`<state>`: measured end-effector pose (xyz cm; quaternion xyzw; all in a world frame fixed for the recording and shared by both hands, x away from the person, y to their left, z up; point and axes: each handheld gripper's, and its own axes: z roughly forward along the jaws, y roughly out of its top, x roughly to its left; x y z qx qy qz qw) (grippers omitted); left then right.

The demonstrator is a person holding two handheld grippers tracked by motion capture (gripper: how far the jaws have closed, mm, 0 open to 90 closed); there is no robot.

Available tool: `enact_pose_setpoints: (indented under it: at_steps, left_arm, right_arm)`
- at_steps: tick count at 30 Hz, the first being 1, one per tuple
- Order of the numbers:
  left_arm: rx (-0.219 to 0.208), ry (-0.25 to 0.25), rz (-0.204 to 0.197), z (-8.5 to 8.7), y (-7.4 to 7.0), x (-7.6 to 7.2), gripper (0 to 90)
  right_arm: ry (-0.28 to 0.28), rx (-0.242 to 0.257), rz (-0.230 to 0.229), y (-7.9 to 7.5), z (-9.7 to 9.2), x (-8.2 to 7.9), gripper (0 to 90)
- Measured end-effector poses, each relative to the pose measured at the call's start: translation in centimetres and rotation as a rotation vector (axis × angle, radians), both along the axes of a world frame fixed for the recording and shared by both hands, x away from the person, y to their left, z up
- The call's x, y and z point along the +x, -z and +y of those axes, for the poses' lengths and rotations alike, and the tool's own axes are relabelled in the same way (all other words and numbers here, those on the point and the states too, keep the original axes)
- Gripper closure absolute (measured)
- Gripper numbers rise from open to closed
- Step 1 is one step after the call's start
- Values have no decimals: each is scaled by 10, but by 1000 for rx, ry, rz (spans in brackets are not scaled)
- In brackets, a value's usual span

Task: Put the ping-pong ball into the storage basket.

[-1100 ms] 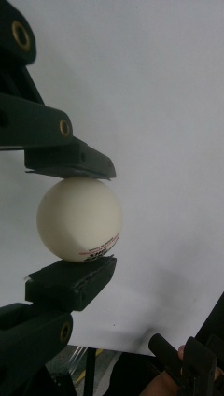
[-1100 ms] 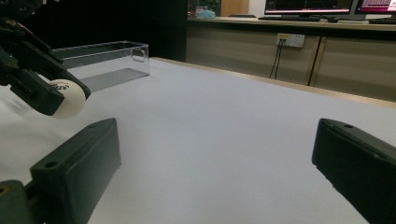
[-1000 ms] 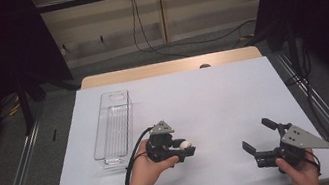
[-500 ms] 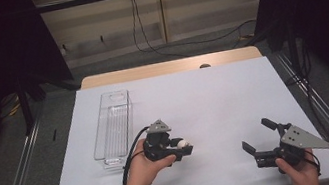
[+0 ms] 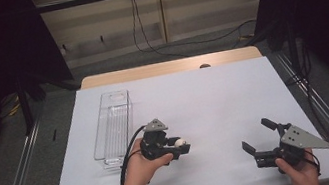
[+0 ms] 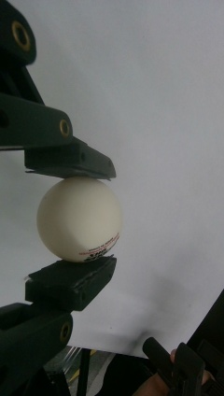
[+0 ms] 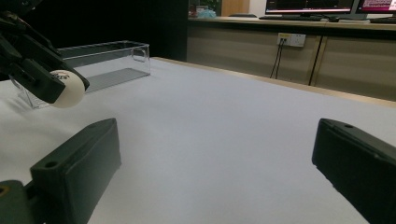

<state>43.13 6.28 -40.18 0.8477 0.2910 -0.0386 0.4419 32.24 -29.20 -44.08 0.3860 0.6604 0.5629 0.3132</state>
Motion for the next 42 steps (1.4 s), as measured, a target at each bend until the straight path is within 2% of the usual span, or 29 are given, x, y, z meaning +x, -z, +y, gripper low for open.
enact_pose_setpoints:
  at_steps: [3, 5, 10, 19, 21, 22, 31, 33, 38, 42]
  left_arm:
    - [-3, -2, 5, 1, 0, 1, 512]
    - [11, -7, 5, 2, -1, 1, 512]
    - [-7, -8, 3, 4, -1, 2, 512]
    - [10, -16, 3, 8, -4, 4, 512]
    - [-3, -16, 5, 9, -4, 4, 513]
    - [-3, -29, 3, 9, -4, 4, 513]
    - [7, -41, 10, 14, -7, 5, 513]
    - [-10, -41, 8, 15, -6, 6, 513]
    - [10, -48, 11, 17, -9, 7, 513]
    - [6, -52, 8, 19, -9, 7, 513]
  right_arm:
    - [5, 1, -3, 0, 0, 0, 7]
    - [6, 2, -2, 0, 0, 0, 7]
    - [-1, -1, -1, 0, 0, 0, 7]
    - [-1, -1, -1, 0, 0, 0, 8]
    - [-1, -1, -1, 0, 0, 0, 8]
    - [-1, -1, -1, 0, 0, 0, 8]
    - [0, 1, -1, 0, 0, 0, 8]
    - [3, 4, -1, 0, 0, 0, 7]
    - [0, 0, 0, 0, 0, 0, 8]
    - [1, 0, -3, 0, 0, 0, 8]
